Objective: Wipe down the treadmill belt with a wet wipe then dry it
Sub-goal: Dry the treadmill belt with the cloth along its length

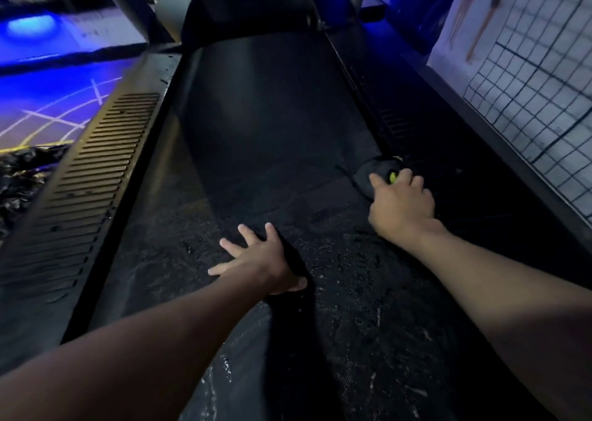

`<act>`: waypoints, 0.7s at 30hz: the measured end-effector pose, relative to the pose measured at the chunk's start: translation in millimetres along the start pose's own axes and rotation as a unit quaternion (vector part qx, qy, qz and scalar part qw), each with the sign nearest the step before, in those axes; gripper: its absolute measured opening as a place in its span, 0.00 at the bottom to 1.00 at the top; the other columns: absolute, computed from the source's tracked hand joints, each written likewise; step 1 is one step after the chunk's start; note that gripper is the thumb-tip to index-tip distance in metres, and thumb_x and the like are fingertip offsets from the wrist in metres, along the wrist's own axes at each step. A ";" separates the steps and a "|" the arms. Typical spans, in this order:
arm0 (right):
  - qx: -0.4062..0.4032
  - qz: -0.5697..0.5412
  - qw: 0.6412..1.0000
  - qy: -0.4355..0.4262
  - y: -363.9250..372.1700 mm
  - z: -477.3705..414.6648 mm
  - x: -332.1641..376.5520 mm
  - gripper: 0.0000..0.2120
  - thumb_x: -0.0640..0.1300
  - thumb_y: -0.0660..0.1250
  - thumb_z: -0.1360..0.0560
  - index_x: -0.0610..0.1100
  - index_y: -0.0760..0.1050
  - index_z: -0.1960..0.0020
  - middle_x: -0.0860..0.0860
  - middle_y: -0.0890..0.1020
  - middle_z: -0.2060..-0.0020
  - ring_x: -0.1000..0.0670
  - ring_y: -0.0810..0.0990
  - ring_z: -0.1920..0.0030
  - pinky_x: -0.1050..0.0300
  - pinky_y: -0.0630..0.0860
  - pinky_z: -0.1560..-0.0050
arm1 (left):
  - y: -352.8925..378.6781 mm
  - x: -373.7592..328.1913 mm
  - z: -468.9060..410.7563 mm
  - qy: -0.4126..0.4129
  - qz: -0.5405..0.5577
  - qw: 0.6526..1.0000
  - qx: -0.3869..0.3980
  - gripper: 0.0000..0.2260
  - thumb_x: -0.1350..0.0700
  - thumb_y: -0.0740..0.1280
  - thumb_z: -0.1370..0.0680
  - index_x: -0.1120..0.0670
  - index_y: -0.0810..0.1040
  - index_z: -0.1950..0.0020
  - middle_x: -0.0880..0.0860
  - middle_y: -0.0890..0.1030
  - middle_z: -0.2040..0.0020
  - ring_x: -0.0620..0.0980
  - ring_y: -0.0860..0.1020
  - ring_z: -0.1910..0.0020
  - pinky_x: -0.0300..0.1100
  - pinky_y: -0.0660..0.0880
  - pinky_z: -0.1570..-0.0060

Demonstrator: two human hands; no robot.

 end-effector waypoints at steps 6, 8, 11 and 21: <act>0.039 -0.031 0.999 -0.005 -0.5 18.5 -12.1 0.31 0.56 0.60 0.21 0.57 0.55 0.20 0.39 0.63 0.30 0.36 0.64 0.32 0.45 0.71 0.39 | -6.9 21.6 11.6 0.056 -0.015 0.998 -0.031 0.55 0.29 0.74 0.40 0.38 0.44 0.22 0.50 0.43 0.20 0.64 0.46 0.23 0.70 0.57 0.34; 0.023 -0.037 0.999 0.002 -0.4 15.3 -7.7 0.31 0.57 0.60 0.22 0.58 0.57 0.21 0.40 0.64 0.30 0.36 0.65 0.33 0.45 0.71 0.40 | -9.5 40.0 8.5 0.094 -0.037 0.995 -0.026 0.54 0.35 0.76 0.37 0.39 0.45 0.21 0.48 0.42 0.20 0.61 0.47 0.22 0.66 0.56 0.31; -0.001 -0.024 0.999 0.021 2.2 16.3 3.1 0.30 0.57 0.60 0.22 0.59 0.58 0.21 0.40 0.64 0.30 0.37 0.66 0.35 0.46 0.71 0.41 | -10.4 72.6 1.4 0.109 -0.058 0.991 -0.047 0.53 0.41 0.78 0.36 0.48 0.49 0.20 0.55 0.47 0.21 0.59 0.54 0.23 0.54 0.60 0.26; 0.003 -0.013 0.998 0.066 -0.6 24.0 31.7 0.29 0.62 0.54 0.22 0.52 0.62 0.24 0.37 0.61 0.28 0.35 0.66 0.35 0.46 0.69 0.46 | -17.0 103.3 11.1 0.083 -0.032 0.995 -0.047 0.45 0.41 0.80 0.41 0.44 0.65 0.27 0.54 0.70 0.34 0.58 0.70 0.33 0.52 0.69 0.32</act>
Point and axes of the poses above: each hand's wrist, its own z-axis away from the middle knuckle, its own y-axis out of the palm, x = y × z, the point moved 5 cm from there along -z, towards the middle knuckle
